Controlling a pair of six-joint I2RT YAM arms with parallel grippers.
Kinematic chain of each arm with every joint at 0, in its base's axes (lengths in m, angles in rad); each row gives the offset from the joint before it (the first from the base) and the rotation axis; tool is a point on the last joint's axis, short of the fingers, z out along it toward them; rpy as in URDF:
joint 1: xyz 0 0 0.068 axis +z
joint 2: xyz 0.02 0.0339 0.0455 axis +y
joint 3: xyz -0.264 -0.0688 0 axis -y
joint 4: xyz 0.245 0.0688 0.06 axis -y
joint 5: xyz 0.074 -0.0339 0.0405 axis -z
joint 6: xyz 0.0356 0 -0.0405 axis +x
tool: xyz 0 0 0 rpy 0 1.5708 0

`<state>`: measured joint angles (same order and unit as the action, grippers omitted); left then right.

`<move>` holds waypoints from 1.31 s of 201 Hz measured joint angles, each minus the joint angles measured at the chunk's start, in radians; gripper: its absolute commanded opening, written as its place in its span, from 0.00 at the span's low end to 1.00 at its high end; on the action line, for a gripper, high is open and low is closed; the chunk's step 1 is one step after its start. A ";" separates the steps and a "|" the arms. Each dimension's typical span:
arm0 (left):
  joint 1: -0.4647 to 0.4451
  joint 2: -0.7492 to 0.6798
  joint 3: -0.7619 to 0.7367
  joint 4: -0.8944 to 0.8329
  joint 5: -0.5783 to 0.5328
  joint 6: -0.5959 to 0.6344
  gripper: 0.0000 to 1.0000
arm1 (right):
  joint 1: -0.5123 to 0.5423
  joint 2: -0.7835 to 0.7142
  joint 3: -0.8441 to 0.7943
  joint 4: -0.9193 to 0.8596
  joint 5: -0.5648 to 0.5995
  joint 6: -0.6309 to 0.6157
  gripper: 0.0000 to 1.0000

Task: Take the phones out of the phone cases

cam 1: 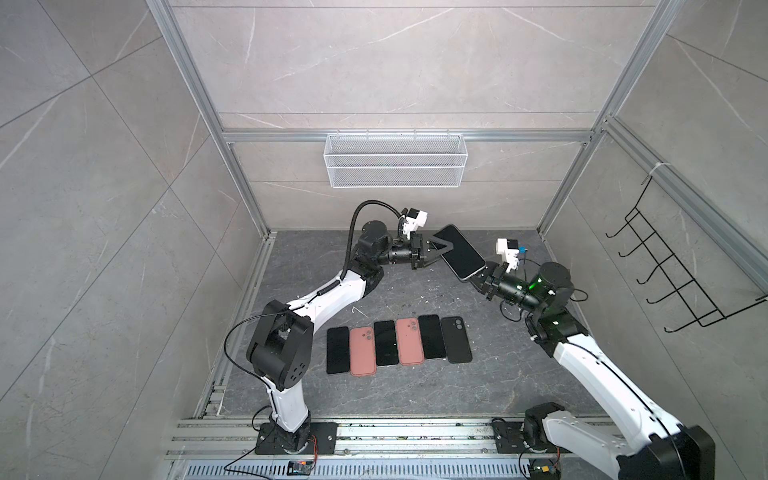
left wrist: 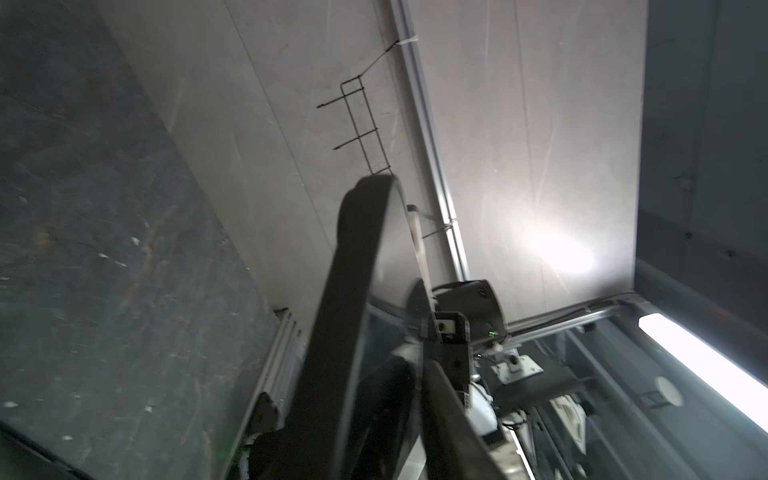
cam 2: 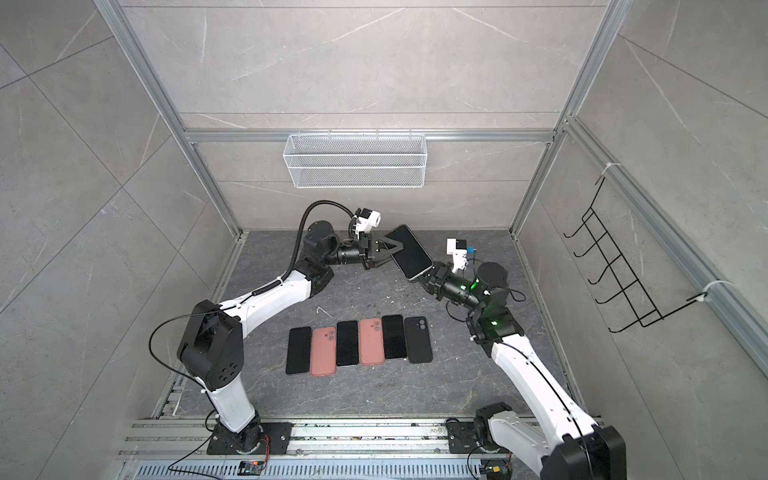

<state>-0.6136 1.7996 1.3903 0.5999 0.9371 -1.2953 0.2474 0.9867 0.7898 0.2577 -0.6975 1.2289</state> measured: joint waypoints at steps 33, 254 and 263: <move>-0.057 0.034 -0.011 -0.135 -0.075 0.150 0.58 | -0.001 -0.162 -0.069 -0.248 0.106 -0.072 0.00; -0.344 -0.039 -0.023 -0.706 -0.531 0.955 0.70 | -0.005 -0.207 -0.314 -0.488 0.378 -0.046 0.00; -0.359 -0.039 -0.023 -0.728 -0.542 0.984 0.70 | -0.005 -0.207 -0.315 -0.485 0.377 -0.043 0.00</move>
<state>-0.9722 1.7603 1.3670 -0.1284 0.3950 -0.3115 0.2424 0.7795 0.4747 -0.2276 -0.3202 1.1858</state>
